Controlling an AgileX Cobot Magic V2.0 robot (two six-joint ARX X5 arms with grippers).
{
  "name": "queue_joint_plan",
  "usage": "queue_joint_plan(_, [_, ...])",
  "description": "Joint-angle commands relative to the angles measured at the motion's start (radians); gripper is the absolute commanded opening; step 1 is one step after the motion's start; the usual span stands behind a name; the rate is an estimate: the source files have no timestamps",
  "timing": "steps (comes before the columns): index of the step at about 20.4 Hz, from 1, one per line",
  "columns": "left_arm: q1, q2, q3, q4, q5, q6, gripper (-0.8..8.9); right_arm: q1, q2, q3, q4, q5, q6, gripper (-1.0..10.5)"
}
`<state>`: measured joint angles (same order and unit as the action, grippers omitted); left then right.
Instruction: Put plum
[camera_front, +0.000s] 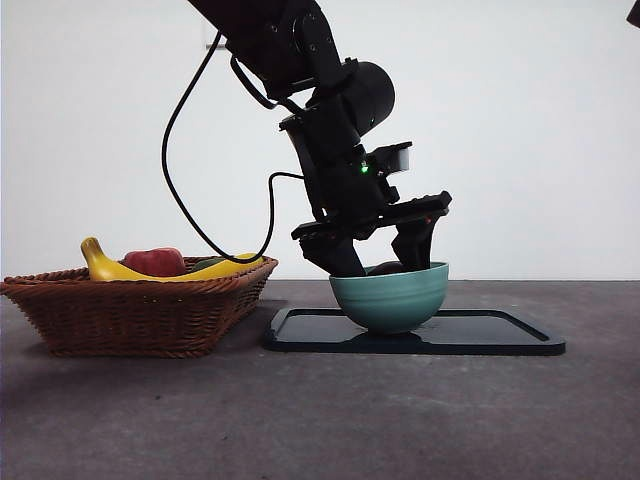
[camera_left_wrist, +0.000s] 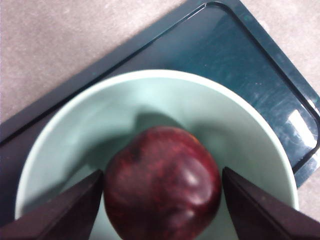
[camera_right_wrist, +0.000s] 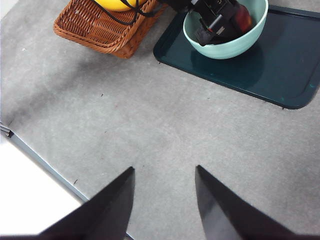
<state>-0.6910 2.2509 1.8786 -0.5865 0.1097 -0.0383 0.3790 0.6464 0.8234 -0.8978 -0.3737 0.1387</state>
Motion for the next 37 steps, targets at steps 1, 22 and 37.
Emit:
queue_joint_plan(1, [-0.011, 0.033, 0.032, 0.007, -0.005, 0.021, 3.67, 0.005, 0.005, 0.008, 0.006, -0.004, 0.003, 1.9])
queue_joint_plan(22, [-0.002, 0.027, 0.566, -0.332, -0.009, 0.035, 2.1, 0.005, 0.005, 0.008, 0.007, 0.008, -0.002, 1.9])
queue_joint_plan(37, [0.172, 0.016, 1.15, -0.868, -0.013, 0.011, 2.13, 0.005, 0.005, 0.008, 0.007, 0.007, -0.016, 1.9])
